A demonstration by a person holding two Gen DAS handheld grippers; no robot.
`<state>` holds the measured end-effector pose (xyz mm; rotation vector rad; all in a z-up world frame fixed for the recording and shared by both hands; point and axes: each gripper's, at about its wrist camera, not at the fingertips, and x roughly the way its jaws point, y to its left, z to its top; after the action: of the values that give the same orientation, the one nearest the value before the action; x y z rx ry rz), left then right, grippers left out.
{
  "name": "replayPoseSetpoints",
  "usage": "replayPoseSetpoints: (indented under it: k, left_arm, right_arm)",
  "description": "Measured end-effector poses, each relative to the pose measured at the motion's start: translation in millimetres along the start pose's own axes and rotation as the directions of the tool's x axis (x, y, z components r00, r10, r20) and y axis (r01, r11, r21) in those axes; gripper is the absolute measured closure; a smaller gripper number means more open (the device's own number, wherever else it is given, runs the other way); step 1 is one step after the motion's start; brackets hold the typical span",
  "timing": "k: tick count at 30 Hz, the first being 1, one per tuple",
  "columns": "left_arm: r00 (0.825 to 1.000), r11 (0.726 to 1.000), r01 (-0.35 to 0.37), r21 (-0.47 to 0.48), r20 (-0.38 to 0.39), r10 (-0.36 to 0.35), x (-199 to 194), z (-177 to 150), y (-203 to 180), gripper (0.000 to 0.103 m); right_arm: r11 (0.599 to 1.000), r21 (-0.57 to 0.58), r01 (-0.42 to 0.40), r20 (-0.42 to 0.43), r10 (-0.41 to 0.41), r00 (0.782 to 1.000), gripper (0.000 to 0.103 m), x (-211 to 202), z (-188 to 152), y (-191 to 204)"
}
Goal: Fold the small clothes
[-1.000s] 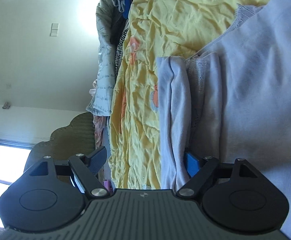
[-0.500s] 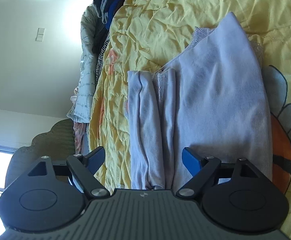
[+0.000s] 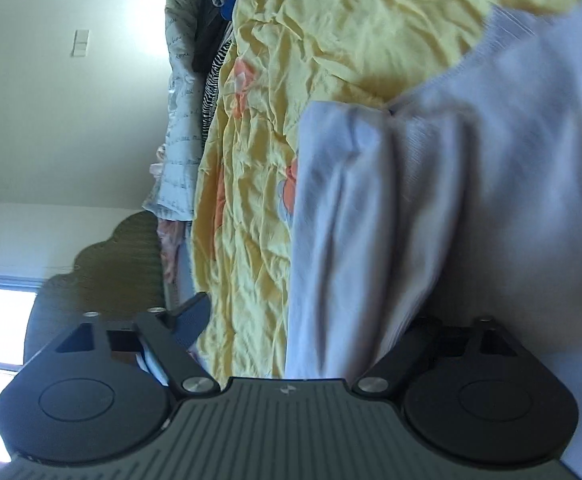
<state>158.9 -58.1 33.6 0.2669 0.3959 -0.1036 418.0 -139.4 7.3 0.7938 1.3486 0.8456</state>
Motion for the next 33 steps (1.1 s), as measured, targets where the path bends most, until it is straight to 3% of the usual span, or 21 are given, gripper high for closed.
replayPoseSetpoints:
  k: [1,2,5,8,11,14,18,21,23,26,28,29,30,32,33]
  left_arm:
    - [1.0,1.0,-0.001,0.014,-0.006,0.001,1.6,-1.9,-2.8,0.095]
    - [1.0,1.0,-0.003,0.022,-0.014,0.003,4.7,-3.6,-4.1,0.095]
    - [0.999,1.0,0.013,0.015,-0.046,-0.013,13.1,-5.9,-8.3,0.095]
    - [0.999,0.999,0.045,0.005,-0.032,-0.044,15.4,2.3,-15.6,0.095]
    - [0.996,0.996,0.09,0.011,0.015,-0.09,15.4,17.1,-28.2,0.095]
    - [0.988,0.988,0.15,0.033,0.037,-0.151,21.8,25.1,-47.0,0.095]
    - [0.974,0.973,0.224,0.059,-0.054,-0.221,46.2,8.5,-78.7,0.095]
    - [0.978,0.972,0.208,0.112,-0.055,-0.203,49.8,2.0,-89.3,0.094]
    - [0.968,0.961,0.252,0.115,-0.054,-0.247,45.9,4.9,-83.6,0.093]
    - [0.949,0.938,0.313,0.15,-0.012,-0.315,24.4,6.9,-64.8,0.081]
    - [0.943,0.936,0.325,0.136,0.02,-0.331,7.3,7.7,-47.0,0.072]
    - [0.942,0.938,0.326,0.114,0.041,-0.333,-0.7,8.9,-41.0,0.061]
    - [0.943,0.943,0.32,0.094,0.061,-0.327,-4.4,11.4,-36.2,0.045]
    - [0.94,0.944,0.316,0.09,0.101,-0.324,-3.9,17.2,-36.9,0.032]
    - [0.94,0.943,0.316,0.106,0.099,-0.326,2.2,18.2,-39.5,0.032]
  right_arm:
    - [0.998,-0.045,0.042,0.014,-0.042,0.999,0.07,4.3,1.5,5.1]
    - [0.991,-0.099,0.092,0.016,-0.091,0.996,0.086,9.5,2.4,9.7]
    - [0.955,-0.223,0.197,0.03,-0.195,0.98,0.086,19.2,-0.4,14.5]
    - [0.938,-0.278,0.207,0.042,-0.204,0.978,0.086,8.0,1.8,21.0]
    - [0.909,-0.362,0.207,0.06,-0.198,0.978,0.086,-24.3,4.7,36.0]
    - [0.905,-0.37,0.208,0.084,-0.191,0.978,0.086,-61.9,8.6,28.3]
    - [0.926,-0.251,0.281,0.097,-0.265,0.959,0.085,-81.8,8.6,-32.7]
    - [0.971,-0.146,0.188,0.151,-0.166,0.974,0.082,-98.8,3.1,-62.9]
    - [0.975,-0.116,0.188,0.189,-0.164,0.968,0.07,-110.7,4.2,-63.8]
    - [0.979,-0.05,0.199,0.279,-0.178,0.944,0.059,-139.1,11.6,-64.0]
    - [0.971,-0.046,0.235,0.369,-0.202,0.907,0.057,-157.8,11.1,-56.5]
    - [0.964,-0.074,0.255,0.412,-0.204,0.888,0.057,-164.3,8.2,-47.3]
    - [0.963,-0.111,0.245,0.424,-0.177,0.888,0.056,-166.5,6.0,-40.5]
    - [0.973,-0.166,0.16,0.374,-0.088,0.923,0.045,-157.7,4.6,-31.1]
    - [0.975,-0.186,0.118,0.331,-0.051,0.942,0.041,-148.2,5.0,-26.6]
